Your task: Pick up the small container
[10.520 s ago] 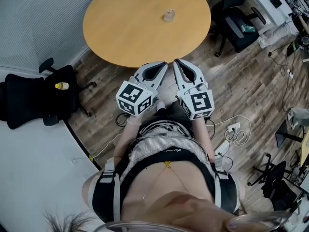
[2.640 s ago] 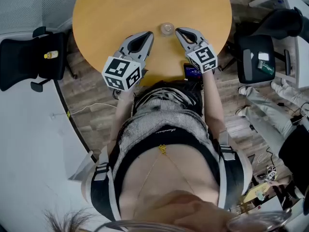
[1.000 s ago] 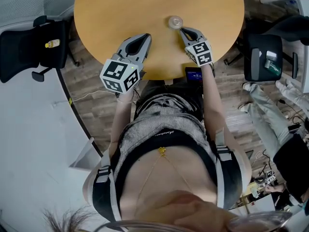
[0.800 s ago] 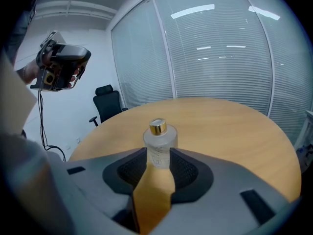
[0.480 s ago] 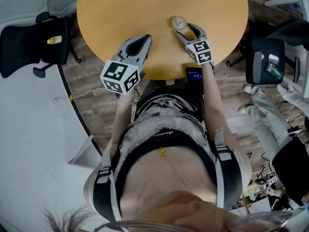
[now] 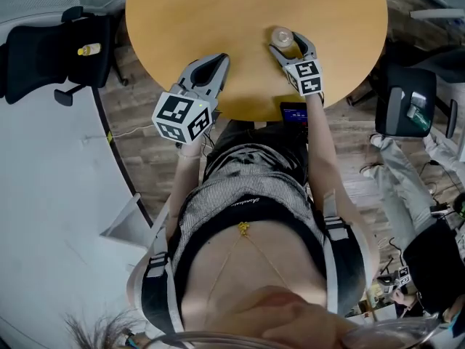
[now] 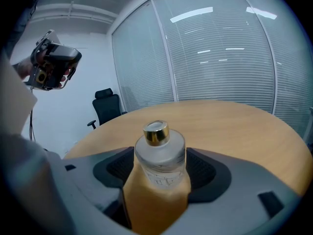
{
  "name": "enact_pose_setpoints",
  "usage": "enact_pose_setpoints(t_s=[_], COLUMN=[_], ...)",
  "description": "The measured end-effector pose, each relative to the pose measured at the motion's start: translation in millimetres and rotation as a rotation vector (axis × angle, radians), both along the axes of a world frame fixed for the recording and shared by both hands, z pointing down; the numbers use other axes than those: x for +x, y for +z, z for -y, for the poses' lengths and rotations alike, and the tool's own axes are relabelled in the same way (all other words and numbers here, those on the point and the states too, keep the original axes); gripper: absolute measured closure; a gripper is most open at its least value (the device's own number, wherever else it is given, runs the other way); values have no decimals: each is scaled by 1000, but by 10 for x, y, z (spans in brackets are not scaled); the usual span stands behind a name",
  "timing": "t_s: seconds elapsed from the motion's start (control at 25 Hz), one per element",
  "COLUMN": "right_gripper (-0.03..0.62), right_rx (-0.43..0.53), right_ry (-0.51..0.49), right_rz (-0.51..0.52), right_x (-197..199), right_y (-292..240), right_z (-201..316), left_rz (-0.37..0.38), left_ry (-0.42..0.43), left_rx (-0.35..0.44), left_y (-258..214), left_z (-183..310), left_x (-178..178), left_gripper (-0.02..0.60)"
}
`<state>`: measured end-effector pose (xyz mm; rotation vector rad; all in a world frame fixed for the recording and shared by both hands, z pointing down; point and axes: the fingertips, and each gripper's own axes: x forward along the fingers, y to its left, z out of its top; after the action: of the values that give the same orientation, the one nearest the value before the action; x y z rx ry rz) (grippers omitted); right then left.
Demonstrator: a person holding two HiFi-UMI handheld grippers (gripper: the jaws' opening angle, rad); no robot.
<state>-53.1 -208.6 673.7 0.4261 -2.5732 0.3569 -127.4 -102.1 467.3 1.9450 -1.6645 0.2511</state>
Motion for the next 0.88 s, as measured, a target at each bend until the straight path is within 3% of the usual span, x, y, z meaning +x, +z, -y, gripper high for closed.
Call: enact_pose_setpoints(t_s=[0.4,0.88], right_gripper=[255,255], right_rx=[34,89], right_ry=[62,46], right_rz=[19,-4], right_x=[-196,-185], right_y=[50,46], right_z=[45,65], left_rz=[1,10], left_ry=[-1,31], left_rx=[-32,-26], left_y=[64,34], left_z=[-104,-154], left_x=[-165,-117], left_gripper=[563,563])
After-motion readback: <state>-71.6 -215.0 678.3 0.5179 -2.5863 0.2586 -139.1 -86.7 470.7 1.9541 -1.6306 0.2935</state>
